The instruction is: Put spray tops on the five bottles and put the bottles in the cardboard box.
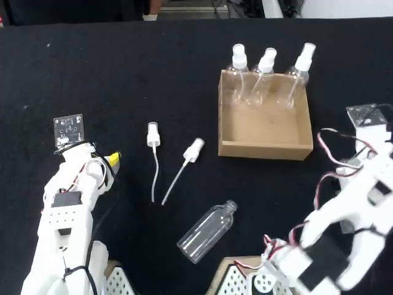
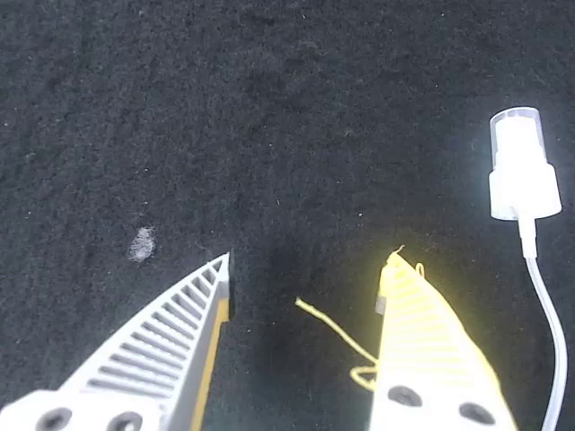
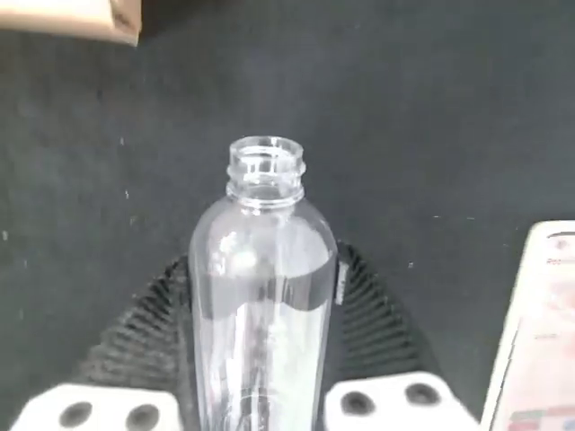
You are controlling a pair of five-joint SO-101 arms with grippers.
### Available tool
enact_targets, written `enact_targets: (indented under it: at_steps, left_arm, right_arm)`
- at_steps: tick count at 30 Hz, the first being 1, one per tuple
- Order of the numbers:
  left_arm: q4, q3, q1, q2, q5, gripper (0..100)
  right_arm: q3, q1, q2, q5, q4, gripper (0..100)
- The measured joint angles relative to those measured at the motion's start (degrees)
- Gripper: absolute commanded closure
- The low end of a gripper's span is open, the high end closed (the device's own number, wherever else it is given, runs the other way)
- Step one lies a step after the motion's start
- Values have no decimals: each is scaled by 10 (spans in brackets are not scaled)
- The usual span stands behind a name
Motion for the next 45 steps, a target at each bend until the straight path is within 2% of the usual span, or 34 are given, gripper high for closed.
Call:
enact_targets:
  at_steps: [5,11,15,18,26,30,45]
  left_arm:
    - [30,-24,0,0,0,741]
    - [187,-157,26,11,0,741]
    - [239,-246,67,73,0,741]
    - [272,-323,94,156,0,741]
    - [397,-573,149,408,10,741]
    - [421,-666,157,498,35,741]
    - [421,-789,182,695,60,741]
  right_arm:
    - [80,-43,-163,-56,-17,988]
    - [151,-158,-367,-135,-17,988]
    - [160,-219,-469,-189,-5,988]
    - [160,-258,-505,-203,24,988]
    - [163,-271,-513,-207,42,988]
    - [164,-272,-513,-207,47,988]
    - [215,-273,-514,-207,47,988]
